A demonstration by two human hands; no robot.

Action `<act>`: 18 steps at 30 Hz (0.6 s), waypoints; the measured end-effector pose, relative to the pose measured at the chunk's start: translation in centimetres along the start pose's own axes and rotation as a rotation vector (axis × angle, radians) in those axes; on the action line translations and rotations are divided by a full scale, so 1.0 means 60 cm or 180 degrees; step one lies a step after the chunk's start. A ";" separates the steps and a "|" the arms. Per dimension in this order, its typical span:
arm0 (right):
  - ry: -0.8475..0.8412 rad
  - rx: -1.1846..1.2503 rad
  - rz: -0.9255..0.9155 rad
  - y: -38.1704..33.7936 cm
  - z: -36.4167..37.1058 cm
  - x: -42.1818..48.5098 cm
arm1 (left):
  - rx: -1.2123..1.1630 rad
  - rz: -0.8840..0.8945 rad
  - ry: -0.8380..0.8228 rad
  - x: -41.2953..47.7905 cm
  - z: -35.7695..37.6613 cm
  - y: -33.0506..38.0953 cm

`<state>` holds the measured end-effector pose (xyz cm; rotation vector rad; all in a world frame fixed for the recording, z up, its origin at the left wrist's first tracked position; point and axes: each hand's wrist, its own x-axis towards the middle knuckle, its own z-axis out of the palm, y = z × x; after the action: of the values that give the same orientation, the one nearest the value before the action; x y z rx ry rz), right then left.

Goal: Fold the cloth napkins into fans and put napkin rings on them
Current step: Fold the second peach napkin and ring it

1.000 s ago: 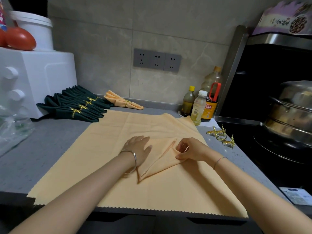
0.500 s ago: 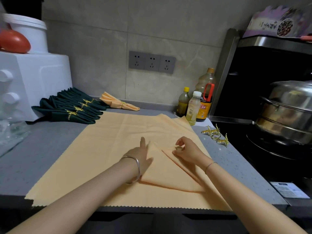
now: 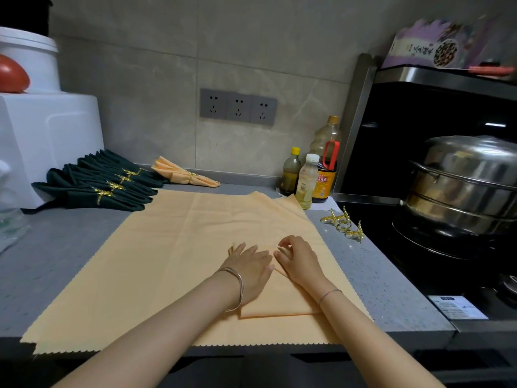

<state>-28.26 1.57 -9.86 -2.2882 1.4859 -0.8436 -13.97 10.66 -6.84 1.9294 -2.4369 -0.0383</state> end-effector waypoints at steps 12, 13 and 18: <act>-0.0778 0.0150 -0.0668 0.012 -0.084 -0.108 | -0.0232 -0.0037 -0.0085 -0.001 0.027 -0.011; -0.0835 0.0117 -0.0681 0.018 -0.089 -0.120 | -0.0243 -0.0043 -0.0106 -0.001 0.028 -0.011; -0.0996 0.0003 -0.0705 0.043 -0.116 -0.163 | -0.0335 -0.0058 -0.0168 -0.001 0.029 -0.012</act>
<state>-37.33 9.80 -8.86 -2.4778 1.1140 -0.5051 -13.35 10.55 -8.64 1.9301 -2.3965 -0.2161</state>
